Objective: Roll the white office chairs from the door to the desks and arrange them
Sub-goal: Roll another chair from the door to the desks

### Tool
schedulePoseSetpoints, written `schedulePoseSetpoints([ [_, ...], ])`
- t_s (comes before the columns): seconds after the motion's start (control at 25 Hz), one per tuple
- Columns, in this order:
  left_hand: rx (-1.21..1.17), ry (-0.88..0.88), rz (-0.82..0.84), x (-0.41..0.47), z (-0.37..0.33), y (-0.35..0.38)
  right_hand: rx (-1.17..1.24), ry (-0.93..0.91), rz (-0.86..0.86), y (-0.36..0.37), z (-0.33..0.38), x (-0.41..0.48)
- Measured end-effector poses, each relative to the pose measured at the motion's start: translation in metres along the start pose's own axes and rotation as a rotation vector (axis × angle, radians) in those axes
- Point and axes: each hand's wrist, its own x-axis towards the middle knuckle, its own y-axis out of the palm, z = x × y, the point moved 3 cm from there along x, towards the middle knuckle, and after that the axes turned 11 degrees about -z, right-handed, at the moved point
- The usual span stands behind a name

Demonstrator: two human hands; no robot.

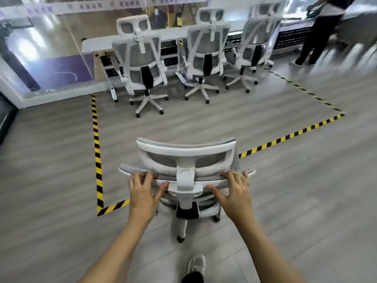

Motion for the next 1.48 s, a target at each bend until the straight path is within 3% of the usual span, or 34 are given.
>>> schedulePoseSetpoints([
  [0.2, -0.097, 0.169, 0.061, 0.118, -0.090, 0.139, -0.175, 0.149, -0.011, 0.004, -0.119, 0.111],
  [0.48, -0.183, 0.300, 0.176, 0.260, -0.228, 0.324, -0.181, 0.308, -0.053, 0.001, -0.296, 0.268],
  [0.64, -0.197, 0.315, 0.187, 0.331, -0.315, 0.437, -0.175, 0.365, -0.095, 0.002, -0.411, 0.364],
  [0.96, -0.257, 0.252, 0.237, 0.470, -0.489, 0.646, -0.164, 0.429, -0.013, 0.004, -0.628, 0.573],
  [1.2, -0.274, 0.295, 0.168, 0.575, -0.598, 0.805, -0.135, 0.435, -0.083, 0.015, -0.776, 0.727],
  [1.48, -0.214, 0.340, 0.150, 0.703, -0.727, 0.975, -0.150, 0.476, -0.007, 0.037, -0.953, 0.906],
])
